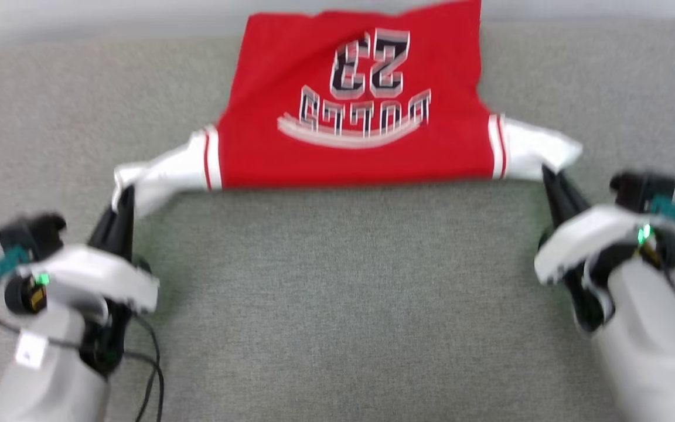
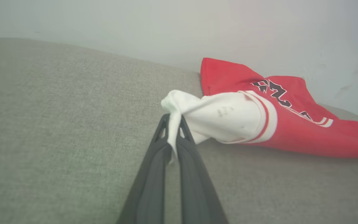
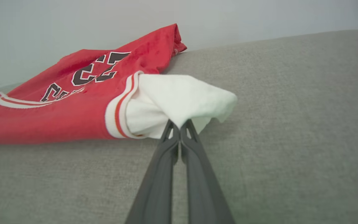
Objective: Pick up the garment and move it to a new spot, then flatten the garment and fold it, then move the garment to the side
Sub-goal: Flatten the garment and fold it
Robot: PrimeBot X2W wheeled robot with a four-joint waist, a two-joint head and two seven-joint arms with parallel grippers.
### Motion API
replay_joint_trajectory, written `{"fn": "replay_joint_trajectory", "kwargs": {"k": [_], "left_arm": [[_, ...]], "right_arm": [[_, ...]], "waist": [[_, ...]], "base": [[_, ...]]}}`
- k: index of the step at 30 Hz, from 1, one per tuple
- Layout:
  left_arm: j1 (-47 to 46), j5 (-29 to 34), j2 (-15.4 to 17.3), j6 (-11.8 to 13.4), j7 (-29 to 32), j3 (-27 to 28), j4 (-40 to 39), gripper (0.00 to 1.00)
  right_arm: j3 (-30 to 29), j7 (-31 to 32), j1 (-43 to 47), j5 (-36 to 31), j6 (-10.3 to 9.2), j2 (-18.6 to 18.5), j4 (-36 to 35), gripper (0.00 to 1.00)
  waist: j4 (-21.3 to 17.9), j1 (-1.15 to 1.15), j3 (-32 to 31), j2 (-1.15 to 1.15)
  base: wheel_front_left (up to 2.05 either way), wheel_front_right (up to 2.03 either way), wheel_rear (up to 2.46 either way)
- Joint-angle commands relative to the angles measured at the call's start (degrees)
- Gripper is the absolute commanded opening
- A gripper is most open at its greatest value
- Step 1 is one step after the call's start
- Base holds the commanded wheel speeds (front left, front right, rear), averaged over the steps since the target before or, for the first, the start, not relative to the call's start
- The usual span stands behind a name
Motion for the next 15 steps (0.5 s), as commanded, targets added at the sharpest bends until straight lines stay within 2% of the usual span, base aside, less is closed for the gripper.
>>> {"fn": "replay_joint_trajectory", "kwargs": {"k": [1, 10, 15], "left_arm": [[4.0, 1.2, -0.6, 0.5, -0.3, 1.2, -1.6, 0.0], [20.4, 4.0, -3.1, 2.4, -0.3, 5.0, -8.4, 0.0], [27.1, 4.0, -3.9, 3.1, -0.3, 4.6, -10.4, 0.0]], "right_arm": [[0.3, 0.1, 4.5, 1.3, -0.06, -0.5, -2.2, 0.0], [-1.7, 3.0, 22.9, 3.4, -0.07, -0.3, -14.3, 0.0], [-4.5, 5.4, 32.7, 2.0, -0.07, 0.5, -21.9, 0.0]], "waist": [[0.1, 0.01, -3.7, 0.0], [-0.2, 0.01, -10.7, 0.0], [0.1, 0.01, -13.6, 0.0]], "base": [[0.0, 0.0, 0.0], [0.0, 0.0, 0.0], [0.0, 0.0, 0.0]]}}
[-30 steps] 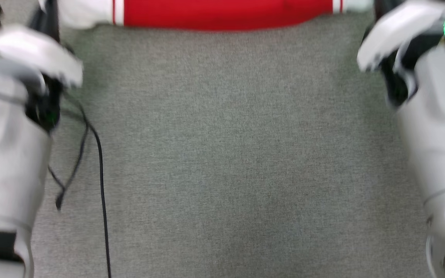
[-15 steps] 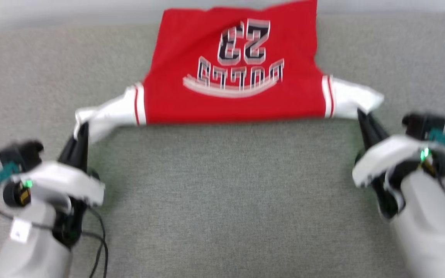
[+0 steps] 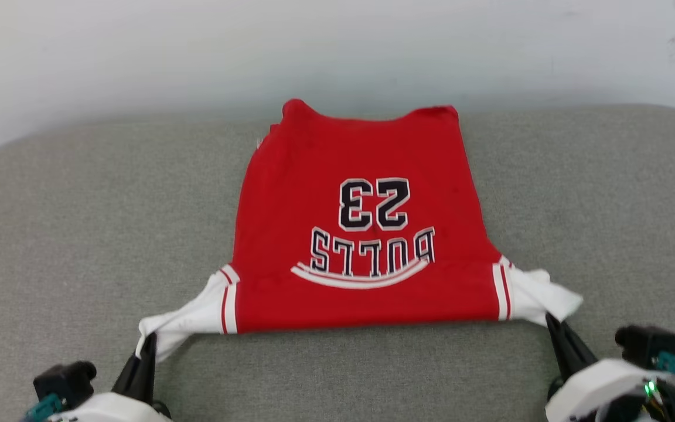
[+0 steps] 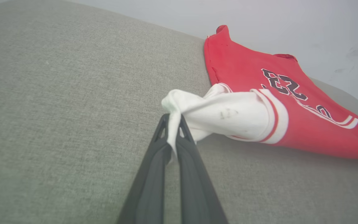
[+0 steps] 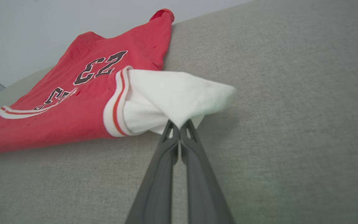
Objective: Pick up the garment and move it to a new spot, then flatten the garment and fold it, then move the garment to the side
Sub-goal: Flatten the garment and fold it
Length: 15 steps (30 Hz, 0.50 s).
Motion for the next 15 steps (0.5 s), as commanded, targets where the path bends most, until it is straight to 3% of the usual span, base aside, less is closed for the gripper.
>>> {"fn": "replay_joint_trajectory", "kwargs": {"k": [1, 15], "left_arm": [[2.7, 0.4, 0.0, 0.6, -0.3, 0.0, -1.1, 0.0], [13.7, 1.1, 0.0, 3.2, 0.4, -1.3, -6.2, 0.0]], "right_arm": [[-1.7, 1.0, 4.5, -1.0, -0.08, 0.5, -3.1, 0.0], [-6.6, 8.9, 22.0, -7.0, -0.08, 5.0, -16.9, 0.0]], "waist": [[0.3, 0.02, -2.0, 0.0], [-0.2, 0.02, -4.5, 0.0]], "base": [[0.0, 0.0, 0.0], [0.0, 0.0, 0.0]]}}
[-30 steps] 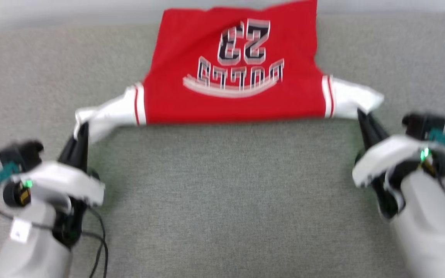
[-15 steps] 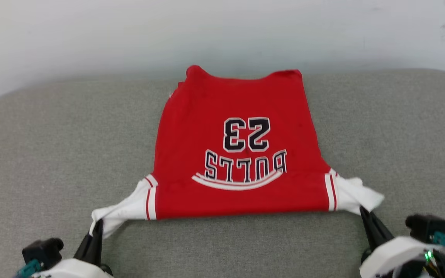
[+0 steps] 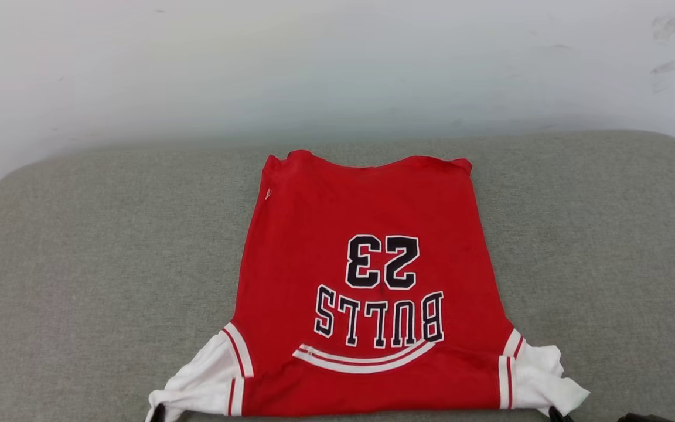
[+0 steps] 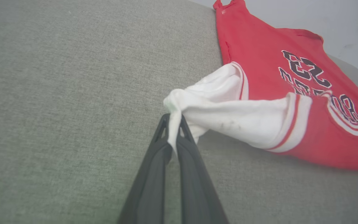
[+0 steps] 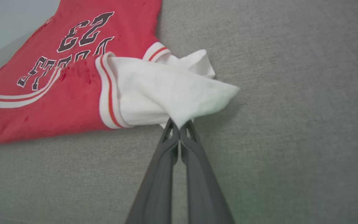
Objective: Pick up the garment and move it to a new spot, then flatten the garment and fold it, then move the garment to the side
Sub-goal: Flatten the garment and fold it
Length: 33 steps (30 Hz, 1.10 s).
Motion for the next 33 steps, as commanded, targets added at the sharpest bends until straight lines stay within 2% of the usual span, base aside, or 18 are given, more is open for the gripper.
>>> {"fn": "replay_joint_trajectory", "kwargs": {"k": [1, 3, 4, 5, 14, 18, 23, 27, 33], "left_arm": [[0.8, 0.2, -0.4, 0.2, -0.3, -0.1, -0.5, 0.0], [1.1, 0.6, -0.8, 0.5, -0.4, -0.4, -1.0, 0.0], [1.0, 0.7, -1.0, 0.5, -0.4, -0.8, -1.2, 0.0], [0.9, 1.1, -1.1, 0.6, -0.5, -1.0, -1.4, 0.0], [-1.3, 2.8, -1.3, 0.9, -0.5, -2.3, -4.2, 0.0], [-3.1, 3.9, -1.3, 1.2, -0.6, -2.6, -6.5, 0.0], [-6.7, 5.5, -1.5, 1.1, -0.7, -3.2, -9.4, 0.0], [-9.8, 6.8, -2.4, 0.7, -0.8, -3.8, -11.3, 0.0], [-14.2, 8.4, -3.8, -0.7, -0.9, -5.1, -13.2, 0.0]], "right_arm": [[-0.2, 0.3, 0.8, -0.4, -0.08, 0.3, -0.6, 0.17], [0.0, 0.3, 0.8, -0.4, -0.07, 0.6, -1.1, 0.57], [0.2, 0.4, 0.7, -0.3, -0.06, 0.7, -1.2, 0.93], [0.6, 0.4, 0.6, -0.1, -0.06, 0.8, -1.5, 1.0], [-0.7, -3.0, -2.9, -0.5, -0.06, 1.0, -6.1, 1.0], [-3.4, -1.5, -8.3, -0.7, -0.06, 0.3, -6.1, 1.0], [-5.3, 1.5, -19.0, 0.5, -0.06, -2.5, -2.7, 1.0], [-6.3, 6.8, -28.7, 1.6, -0.06, -4.9, 3.3, 1.0], [-7.3, 19.9, -43.3, 1.0, -0.06, -8.4, 13.8, 1.0]], "waist": [[-0.2, 0.01, -0.3, 0.0], [-0.1, 0.01, -0.5, 0.0], [-0.1, 0.01, -0.6, 0.0], [-0.1, 0.01, -0.6, 0.0], [1.3, 0.01, -0.2, 0.0], [2.7, 0.01, 1.7, 0.0], [5.2, 0.01, 5.8, 0.0], [7.3, 0.01, 9.6, 0.0], [10.2, 0.01, 15.4, 0.0]], "base": [[0.0, 0.0, 0.0], [0.0, 0.0, 0.0], [0.0, 0.0, 0.0], [0.0, 0.0, 0.0], [0.0, 0.0, 0.0], [0.0, 0.0, 0.0], [0.0, 0.0, 0.0], [0.0, 0.0, 0.0], [0.0, 0.0, 0.0]]}}
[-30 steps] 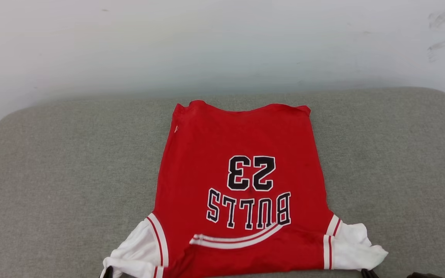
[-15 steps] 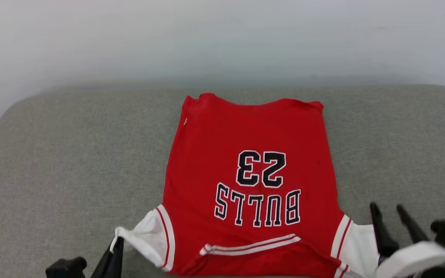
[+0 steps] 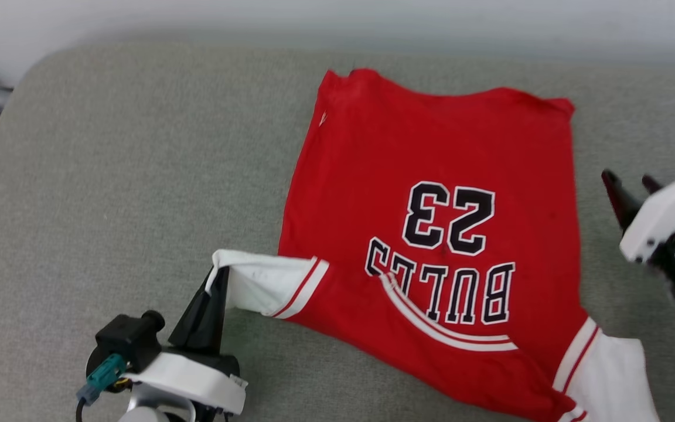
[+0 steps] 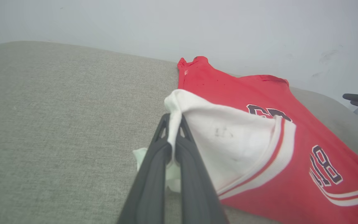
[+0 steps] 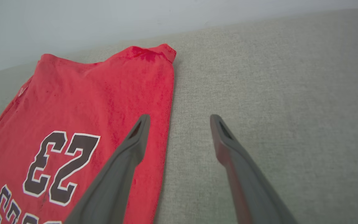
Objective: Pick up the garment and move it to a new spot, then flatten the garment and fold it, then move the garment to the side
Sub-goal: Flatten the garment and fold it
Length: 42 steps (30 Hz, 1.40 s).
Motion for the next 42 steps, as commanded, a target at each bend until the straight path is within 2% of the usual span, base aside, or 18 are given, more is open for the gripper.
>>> {"fn": "replay_joint_trajectory", "kwargs": {"k": [1, 7, 14, 20, 26, 27, 28, 33, 42], "left_arm": [[-1.9, 0.4, -0.2, -0.6, -0.4, -0.2, -0.6, 0.0], [-5.5, 2.0, -1.7, -2.3, -0.4, -0.9, -1.8, 0.0], [-7.7, 3.0, -3.0, -3.5, -0.4, -0.8, -2.0, 0.0], [-8.8, 3.6, -3.5, -4.2, -0.4, -0.5, -2.3, 0.0], [-8.8, 4.0, -4.0, -4.8, -0.4, 0.0, -2.2, 0.0], [-8.8, 4.1, -4.1, -4.8, -0.4, 0.0, -2.1, 0.0], [-8.8, 4.1, -4.3, -4.8, -0.4, 0.0, -2.0, 0.0], [-9.0, 4.0, -4.6, -5.1, -0.4, 0.1, -1.4, 0.0], [-6.9, 4.1, -4.6, -5.2, -0.4, 1.5, -0.1, 0.0]], "right_arm": [[-0.1, 3.0, -4.7, -0.8, -0.04, -1.0, 2.0, 1.0], [-0.4, 11.5, -18.1, -4.5, -0.04, -2.9, 9.4, 1.0], [-1.2, 15.5, -28.8, -9.4, -0.04, -3.7, 16.6, 1.0], [-2.6, 17.3, -32.1, -13.1, -0.04, -3.6, 23.1, 1.0], [-3.8, 28.0, -28.8, -15.6, -0.08, -2.7, 32.7, 0.99], [-4.1, 29.4, -28.5, -16.1, -0.08, -2.6, 33.7, 0.44], [-4.4, 30.2, -28.5, -16.5, -0.08, -2.6, 34.3, 0.0], [-4.5, 27.7, -31.1, -17.3, -0.07, -2.5, 32.3, 0.0], [-0.3, 24.4, -34.3, -16.6, -0.07, -7.0, 25.9, 0.0]], "waist": [[2.6, -0.02, 4.1, 0.0], [5.0, -0.02, 9.1, 0.0], [6.9, -0.02, 13.0, 0.0], [7.8, -0.02, 15.3, 0.0], [7.7, -0.02, 16.0, 0.0], [7.8, -0.02, 16.0, 0.0], [7.8, -0.02, 16.0, 0.0], [7.8, -0.02, 15.7, 0.0], [6.5, -0.02, 10.7, 0.0]], "base": [[0.0, 0.0, 0.0], [0.0, 0.0, 0.0], [0.0, 0.0, 0.0], [0.0, 0.0, 0.0], [0.0, 0.0, 0.0], [0.0, 0.0, 0.0], [0.0, 0.0, 0.0], [0.0, 0.0, 0.0], [0.0, 0.0, 0.0]]}}
